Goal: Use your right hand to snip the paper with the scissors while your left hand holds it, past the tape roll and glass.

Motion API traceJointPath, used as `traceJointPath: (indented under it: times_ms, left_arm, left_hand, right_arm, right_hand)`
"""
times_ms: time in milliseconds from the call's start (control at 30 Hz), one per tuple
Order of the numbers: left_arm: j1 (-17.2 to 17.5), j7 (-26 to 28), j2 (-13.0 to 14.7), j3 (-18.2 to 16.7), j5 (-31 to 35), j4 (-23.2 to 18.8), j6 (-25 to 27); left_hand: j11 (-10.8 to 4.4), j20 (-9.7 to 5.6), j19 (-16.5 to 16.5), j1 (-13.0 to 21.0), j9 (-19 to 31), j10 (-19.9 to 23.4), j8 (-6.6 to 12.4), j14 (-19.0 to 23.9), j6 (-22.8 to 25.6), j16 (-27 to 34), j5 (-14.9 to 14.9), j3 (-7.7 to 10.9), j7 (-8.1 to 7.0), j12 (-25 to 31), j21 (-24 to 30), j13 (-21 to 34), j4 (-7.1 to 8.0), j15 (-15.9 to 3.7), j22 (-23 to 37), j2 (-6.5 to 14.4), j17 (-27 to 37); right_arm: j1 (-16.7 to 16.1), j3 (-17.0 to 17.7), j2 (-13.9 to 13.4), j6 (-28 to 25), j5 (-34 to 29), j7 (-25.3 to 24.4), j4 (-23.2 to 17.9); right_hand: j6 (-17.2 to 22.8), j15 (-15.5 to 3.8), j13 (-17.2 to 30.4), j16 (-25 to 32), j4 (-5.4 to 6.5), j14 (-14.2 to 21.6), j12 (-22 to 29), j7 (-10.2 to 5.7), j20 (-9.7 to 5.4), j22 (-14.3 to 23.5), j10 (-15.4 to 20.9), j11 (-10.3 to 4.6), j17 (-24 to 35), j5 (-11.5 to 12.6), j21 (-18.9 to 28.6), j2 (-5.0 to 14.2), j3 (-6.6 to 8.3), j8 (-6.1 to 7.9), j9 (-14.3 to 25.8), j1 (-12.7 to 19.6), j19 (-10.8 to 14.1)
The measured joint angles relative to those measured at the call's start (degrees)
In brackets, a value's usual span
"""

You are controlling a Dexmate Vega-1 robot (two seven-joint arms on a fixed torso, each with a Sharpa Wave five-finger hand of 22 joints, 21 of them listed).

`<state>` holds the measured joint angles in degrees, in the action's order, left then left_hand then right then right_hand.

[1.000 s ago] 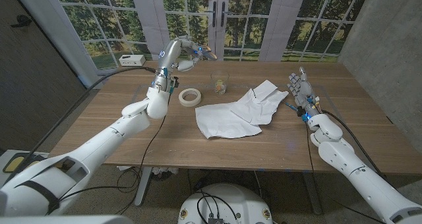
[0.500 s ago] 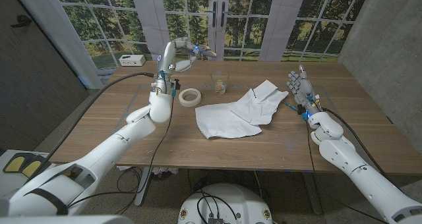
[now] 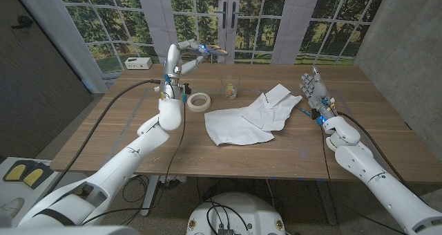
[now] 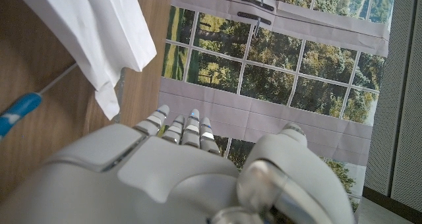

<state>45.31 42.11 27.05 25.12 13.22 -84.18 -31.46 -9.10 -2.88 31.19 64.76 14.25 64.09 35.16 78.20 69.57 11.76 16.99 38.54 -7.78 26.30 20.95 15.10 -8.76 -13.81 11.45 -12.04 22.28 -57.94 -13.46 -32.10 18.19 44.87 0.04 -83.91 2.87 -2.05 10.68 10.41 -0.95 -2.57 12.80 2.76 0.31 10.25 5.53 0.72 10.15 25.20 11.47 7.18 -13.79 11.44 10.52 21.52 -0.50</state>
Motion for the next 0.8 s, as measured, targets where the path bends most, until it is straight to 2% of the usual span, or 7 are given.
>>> traceJointPath:
  times_ms: [200, 300, 467, 633, 667, 733, 800]
  left_arm:
    - [1.5, -3.9, -0.6, -1.3, -4.6, -1.9, 0.3]
    - [2.2, -6.2, -1.0, -2.0, -7.3, -2.7, 0.3]
    - [3.0, -8.4, -1.6, -2.8, -9.7, -3.4, -0.3]
    - [3.6, -10.8, -2.3, -3.4, -12.2, -3.4, -1.2]
    - [3.6, -10.8, -2.3, -3.4, -12.2, -3.4, -1.2]
    - [3.8, -12.6, -2.7, -3.7, -14.1, -3.3, -2.0]
    - [3.9, -13.1, -2.9, -3.8, -14.5, -3.2, -2.2]
  left_hand:
    - [-0.09, -0.13, 1.0, 1.0, 0.0, -0.1, 0.00, -0.1, -0.3, 0.0, 0.0, 0.00, 0.33, -0.4, 0.3, 0.0, 0.00, -0.11, 0.1, 0.7, -0.2]
    - [-0.09, -0.30, 2.7, 1.0, 0.0, -0.1, 0.00, -0.2, -0.3, 0.0, 0.2, -0.27, 0.33, -0.4, 1.5, 0.0, 0.27, -0.23, 0.4, 0.7, -0.4]
    - [-0.41, -0.95, 10.0, 0.9, -0.4, -0.4, -0.36, -0.5, -0.6, 0.0, 0.5, -1.11, 1.08, -0.4, 5.9, 0.0, 1.12, -0.10, 1.2, 0.7, -1.2]
    - [-0.42, -1.99, 14.7, 0.8, -0.8, -0.4, -0.92, -0.5, -0.6, 0.0, 0.5, -1.95, 1.67, -0.4, 8.8, 0.0, 1.10, -0.10, 1.5, 0.9, -1.8]
    - [-0.44, -2.40, 16.4, 1.3, -1.0, -0.4, -1.23, -0.5, -0.6, 0.0, 0.5, -2.49, 1.67, -0.4, 9.8, 0.0, 1.03, -0.10, 1.4, 1.4, -2.0]
    - [-0.51, -3.29, 19.0, 1.3, -1.3, -0.5, -1.50, -0.5, -0.6, 0.0, 0.5, -2.68, 1.67, -0.4, 11.3, 0.0, 0.96, -0.10, 1.2, 1.4, -2.4]
    - [-0.51, -3.90, 21.3, 1.3, -1.5, -0.5, -1.88, -0.3, -0.6, 0.0, 0.5, -3.13, 1.67, -0.4, 12.6, 0.0, 1.03, 0.06, 1.0, 1.4, -2.6]
  right_arm:
    - [-0.2, 0.1, 0.0, 0.0, 0.1, 0.1, -0.3]
    - [-0.3, 0.1, -0.1, 0.1, 0.1, 0.1, -0.5]
    - [-0.4, 0.2, -0.1, 0.2, 0.2, 0.2, -0.7]
    - [-0.6, 0.2, -0.2, 0.3, 0.2, 0.2, -0.9]
    - [-0.6, 0.2, -0.2, 0.3, 0.2, 0.2, -0.9]
    - [-0.7, 0.2, -0.2, 0.3, 0.2, 0.2, -1.0]
    - [-0.8, 0.3, -0.3, 0.3, 0.2, 0.2, -1.2]
  right_hand:
    - [0.0, 0.00, 0.0, 0.0, 0.00, 0.0, 0.0, 0.00, 0.03, 0.0, 0.0, 0.00, 0.0, 0.0, 0.0, 0.00, 0.00, 0.00, 0.0, 0.0, 0.0]
    - [0.0, 0.00, 0.0, 0.0, 0.00, 0.0, 0.0, 0.00, 1.29, -0.1, 0.0, 0.00, 0.0, 0.0, 0.0, 0.00, 0.00, 0.00, 0.0, 0.0, 0.4]
    - [0.0, 0.00, 0.0, 0.0, 0.00, 0.0, 0.0, 0.00, 1.66, -0.1, 0.0, 0.00, 0.0, 0.0, 0.0, 0.00, 0.00, -0.23, 0.0, 0.0, 0.4]
    - [0.0, 0.00, 0.0, 0.0, 0.00, 0.0, 0.0, 0.00, 1.66, -0.1, 0.0, 0.00, 0.0, 0.0, 0.0, 0.00, 0.00, -0.23, 0.0, 0.0, 0.4]
    - [0.0, 0.00, 0.0, 0.0, 0.00, 0.0, 0.0, 0.00, 1.94, -0.1, 0.0, 0.00, 0.0, 0.0, 0.0, 0.00, 0.00, -0.23, 0.0, 0.0, 0.3]
    - [0.0, 0.00, 0.0, 0.0, 0.00, 0.0, 0.0, 0.00, 3.81, 0.0, 0.0, 0.00, 0.0, -0.2, 0.0, 0.00, -0.01, -0.23, 0.0, 0.0, 0.4]
    - [0.0, 0.00, 0.0, 0.0, 0.00, 0.0, 0.0, 0.00, 4.96, 0.0, 0.0, 0.00, 0.0, -0.2, 0.0, 0.00, -0.01, -0.23, 0.0, 0.0, 0.6]
